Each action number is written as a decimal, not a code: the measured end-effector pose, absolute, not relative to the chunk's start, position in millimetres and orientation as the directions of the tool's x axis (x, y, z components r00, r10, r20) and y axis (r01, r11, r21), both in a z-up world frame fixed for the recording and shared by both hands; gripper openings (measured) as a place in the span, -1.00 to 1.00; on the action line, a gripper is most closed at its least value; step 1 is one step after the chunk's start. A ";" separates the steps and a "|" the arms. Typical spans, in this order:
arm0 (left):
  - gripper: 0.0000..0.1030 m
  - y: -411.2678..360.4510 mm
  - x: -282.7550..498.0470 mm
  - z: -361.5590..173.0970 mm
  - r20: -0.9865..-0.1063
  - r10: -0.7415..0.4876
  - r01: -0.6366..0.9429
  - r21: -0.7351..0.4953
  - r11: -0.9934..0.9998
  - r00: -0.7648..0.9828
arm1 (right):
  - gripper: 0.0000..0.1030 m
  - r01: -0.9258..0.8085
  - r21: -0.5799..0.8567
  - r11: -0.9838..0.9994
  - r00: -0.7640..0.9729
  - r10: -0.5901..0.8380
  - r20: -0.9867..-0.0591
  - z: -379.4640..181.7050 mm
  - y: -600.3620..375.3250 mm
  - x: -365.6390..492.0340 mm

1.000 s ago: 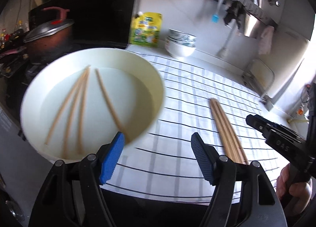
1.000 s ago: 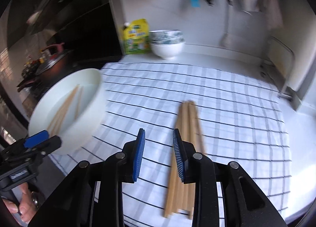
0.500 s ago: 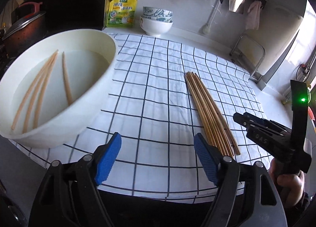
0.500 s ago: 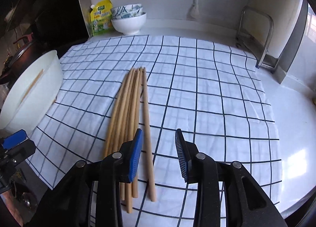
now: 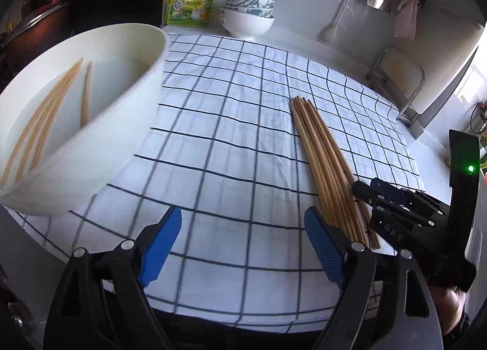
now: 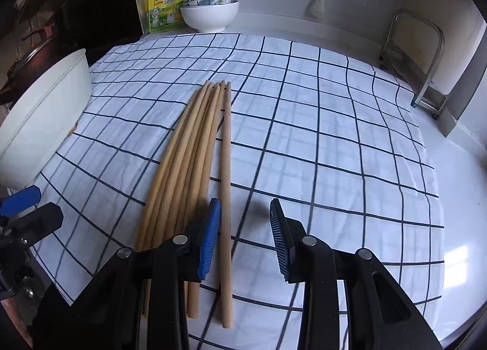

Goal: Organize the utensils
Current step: 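Push one wooden chopstick apart from the bundle with the right gripper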

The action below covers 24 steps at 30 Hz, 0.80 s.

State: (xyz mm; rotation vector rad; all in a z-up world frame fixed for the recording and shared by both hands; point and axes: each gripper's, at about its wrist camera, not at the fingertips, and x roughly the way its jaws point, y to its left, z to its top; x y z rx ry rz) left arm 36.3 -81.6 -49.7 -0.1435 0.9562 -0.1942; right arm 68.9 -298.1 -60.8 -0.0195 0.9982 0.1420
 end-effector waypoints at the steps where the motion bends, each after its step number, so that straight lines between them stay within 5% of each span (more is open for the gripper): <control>1: 0.57 -85.5 37.0 -50.1 -0.795 -0.225 0.105 -0.201 0.974 0.564 | -0.37 -0.124 0.052 0.991 0.533 0.110 -0.839 -61.0 -300.3 69.3; 24: 0.58 -147.5 56.5 -69.2 -0.814 -0.115 0.168 -0.022 0.985 0.570 | -0.32 -0.051 0.281 0.958 0.561 0.260 -0.786 -61.0 -361.4 69.3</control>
